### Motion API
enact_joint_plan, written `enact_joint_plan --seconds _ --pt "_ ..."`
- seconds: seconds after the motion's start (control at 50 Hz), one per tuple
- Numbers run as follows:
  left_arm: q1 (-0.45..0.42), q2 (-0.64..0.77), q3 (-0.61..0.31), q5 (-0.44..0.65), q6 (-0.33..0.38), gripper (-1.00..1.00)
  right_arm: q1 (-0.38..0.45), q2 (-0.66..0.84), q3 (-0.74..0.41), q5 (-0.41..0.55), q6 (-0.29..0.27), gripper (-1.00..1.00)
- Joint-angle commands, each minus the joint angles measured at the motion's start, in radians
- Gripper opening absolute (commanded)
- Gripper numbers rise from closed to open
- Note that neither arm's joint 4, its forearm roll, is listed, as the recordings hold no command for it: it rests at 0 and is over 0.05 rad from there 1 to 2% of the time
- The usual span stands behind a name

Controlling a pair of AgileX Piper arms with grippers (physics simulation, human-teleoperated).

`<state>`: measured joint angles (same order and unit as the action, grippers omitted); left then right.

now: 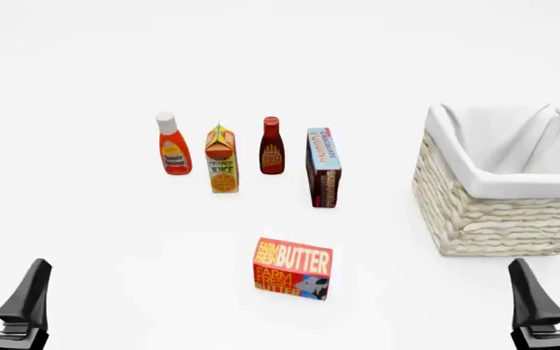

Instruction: Pick the butter and place it in the basket.

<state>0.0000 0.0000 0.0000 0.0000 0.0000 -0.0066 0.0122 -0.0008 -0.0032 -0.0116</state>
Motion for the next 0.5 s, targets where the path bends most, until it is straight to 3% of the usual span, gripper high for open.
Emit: enact_joint_plan --seconds 0.02,0.12,0.2,0.32,0.4,0.5 --pt "0.000 0.000 0.000 0.000 0.000 1.00 -0.030 0.079 0.001 -0.033 -0.052 1.00" --pt "0.000 0.000 0.000 0.000 0.000 1.00 -0.013 0.072 0.000 -0.021 -0.039 1.00" --pt "0.000 0.000 0.000 0.000 0.000 1.00 -0.007 0.020 0.001 0.019 -0.065 1.00" --pt "0.000 0.000 0.000 0.000 0.000 1.00 -0.027 0.063 -0.004 -0.019 -0.057 1.00" --pt "0.000 0.000 0.000 0.000 0.000 1.00 0.016 0.143 -0.072 -0.015 -0.015 1.00" --pt "0.000 0.000 0.000 0.000 0.000 1.00 0.033 0.125 -0.139 0.011 -0.002 1.00"
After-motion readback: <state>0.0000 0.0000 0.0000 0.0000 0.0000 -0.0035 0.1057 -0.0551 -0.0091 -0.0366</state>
